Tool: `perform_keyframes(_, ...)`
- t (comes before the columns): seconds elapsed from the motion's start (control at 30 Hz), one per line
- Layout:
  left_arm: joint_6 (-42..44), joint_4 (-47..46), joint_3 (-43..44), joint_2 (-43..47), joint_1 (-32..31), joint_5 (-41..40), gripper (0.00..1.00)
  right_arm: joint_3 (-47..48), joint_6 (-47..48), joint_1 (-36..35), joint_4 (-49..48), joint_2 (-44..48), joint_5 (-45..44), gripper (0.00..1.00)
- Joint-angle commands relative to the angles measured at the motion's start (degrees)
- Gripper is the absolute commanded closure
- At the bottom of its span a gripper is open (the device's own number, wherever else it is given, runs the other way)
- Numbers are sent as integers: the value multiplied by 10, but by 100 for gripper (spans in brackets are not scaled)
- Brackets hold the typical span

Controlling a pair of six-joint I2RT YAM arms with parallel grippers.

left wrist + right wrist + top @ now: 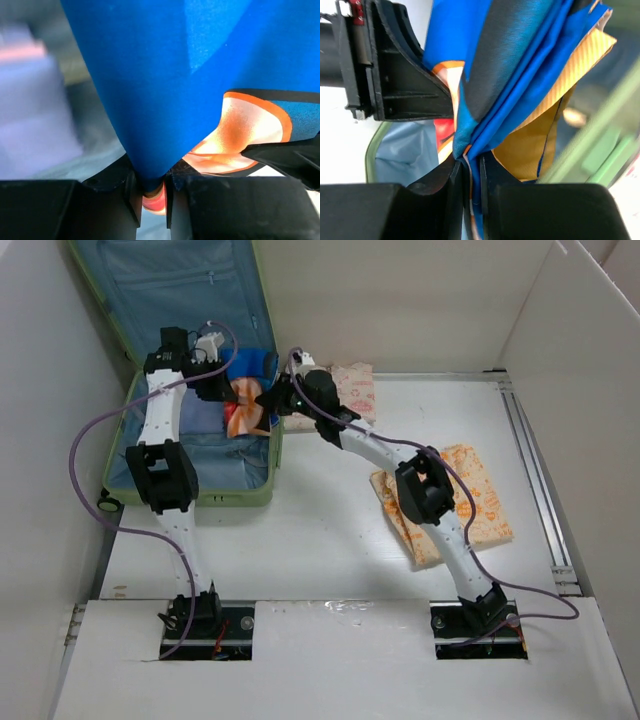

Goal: Pack the luggage

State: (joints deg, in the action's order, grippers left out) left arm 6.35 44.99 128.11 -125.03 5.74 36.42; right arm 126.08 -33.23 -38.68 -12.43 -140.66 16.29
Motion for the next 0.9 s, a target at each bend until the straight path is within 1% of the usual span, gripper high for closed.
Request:
perform_keyframes(0.0,83,44,70,-38,26,-92,100,13,-104,-19,10,-16,20,100)
perform_keyframes(0.07,110,69,80,-44,31,-108,100,-9,-117,-26,10,-10,26,99)
perform_keyframes(0.1,117,69,75,-44,31,-128,100,-17,-117,-26,10,-4,26,90)
perform_keyframes(0.13,124,56,55,-44,31,-139,100,-17,-117,-33,10,-4,26,77)
perform_keyframes(0.17,124,49,48,-51,31,-153,100,-23,-117,-33,10,-4,26,51)
perform_keyframes(0.2,129,44,48,-57,31,-168,100,-29,-112,-33,10,1,26,40)
perform_keyframes(0.23,129,38,48,-64,31,-175,100,-35,-112,-26,10,1,26,18)
perform_keyframes(0.27,124,25,55,-72,31,-184,100,-42,-101,-12,10,13,26,0)
perform_keyframes(0.33,124,6,60,-93,31,-195,100,-73,-64,4,30,51,21,0)
perform_keyframes(0.4,129,-26,60,-101,26,-189,100,-112,-20,27,63,88,1,0)
perform_keyframes(0.43,129,-34,60,-108,21,-175,100,-124,37,33,76,128,-8,0)
perform_keyframes(0.47,134,-39,60,-108,21,-141,100,-137,67,38,87,150,-21,0)
perform_keyframes(0.53,140,-47,60,-122,21,-111,100,-177,137,53,119,204,-27,0)
perform_keyframes(0.57,147,-47,66,-128,21,-82,100,-192,152,65,125,221,-27,0)
perform_keyframes(0.63,174,-47,66,-138,21,-62,100,-236,176,76,138,251,-27,0)
perform_keyframes(0.7,190,-47,66,-138,14,-62,100,-260,207,85,150,290,-43,0)
perform_keyframes(0.77,209,-70,43,-124,8,-62,100,-293,227,93,164,321,-50,0)
perform_keyframes(0.87,235,-93,22,-107,-6,-62,100,-327,232,107,164,345,-58,0)
